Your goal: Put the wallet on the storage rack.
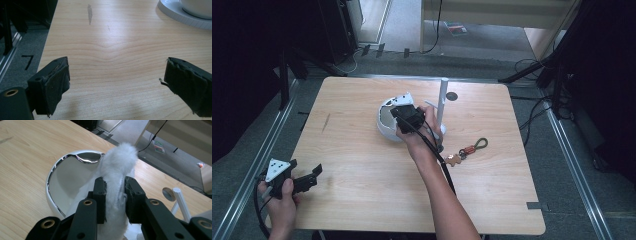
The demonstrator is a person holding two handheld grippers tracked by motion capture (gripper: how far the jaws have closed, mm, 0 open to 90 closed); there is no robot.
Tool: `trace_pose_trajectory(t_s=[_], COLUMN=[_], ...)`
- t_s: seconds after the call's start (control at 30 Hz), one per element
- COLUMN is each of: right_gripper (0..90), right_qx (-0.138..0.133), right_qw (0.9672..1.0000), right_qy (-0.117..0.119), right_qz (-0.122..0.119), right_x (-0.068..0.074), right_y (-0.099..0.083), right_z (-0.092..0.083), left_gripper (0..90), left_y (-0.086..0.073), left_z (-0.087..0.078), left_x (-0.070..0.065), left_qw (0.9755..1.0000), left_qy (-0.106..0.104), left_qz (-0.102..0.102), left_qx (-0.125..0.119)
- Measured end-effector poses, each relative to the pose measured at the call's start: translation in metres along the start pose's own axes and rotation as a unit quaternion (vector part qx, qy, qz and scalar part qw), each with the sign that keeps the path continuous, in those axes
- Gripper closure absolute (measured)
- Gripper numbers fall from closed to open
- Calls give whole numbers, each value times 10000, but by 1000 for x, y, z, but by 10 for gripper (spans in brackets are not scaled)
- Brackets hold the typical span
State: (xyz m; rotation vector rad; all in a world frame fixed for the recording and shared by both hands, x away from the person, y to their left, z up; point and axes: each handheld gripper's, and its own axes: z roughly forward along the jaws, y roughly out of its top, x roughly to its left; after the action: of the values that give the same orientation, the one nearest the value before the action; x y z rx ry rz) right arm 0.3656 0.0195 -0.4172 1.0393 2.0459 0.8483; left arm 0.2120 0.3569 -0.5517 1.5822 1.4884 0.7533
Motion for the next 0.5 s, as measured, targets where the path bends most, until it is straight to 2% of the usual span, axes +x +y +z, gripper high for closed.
trace_pose_trajectory(t_s=[0.1,0.2,0.5], right_gripper=[745,746,736], right_qx=[82,197,562], right_qw=[9999,9997,9979], right_qy=[8,14,-71], right_qz=[-136,-164,-322], right_x=[3,4,6], right_y=[2,5,0], right_z=[2,5,28], left_gripper=[70,70,70], left_y=[0,0,0], left_z=[0,0,0], left_x=[0,0,-1], left_qw=[10000,10000,10000], left_qy=[-1,-3,3], left_qz=[-3,-2,33], left_qx=[-7,-9,11])
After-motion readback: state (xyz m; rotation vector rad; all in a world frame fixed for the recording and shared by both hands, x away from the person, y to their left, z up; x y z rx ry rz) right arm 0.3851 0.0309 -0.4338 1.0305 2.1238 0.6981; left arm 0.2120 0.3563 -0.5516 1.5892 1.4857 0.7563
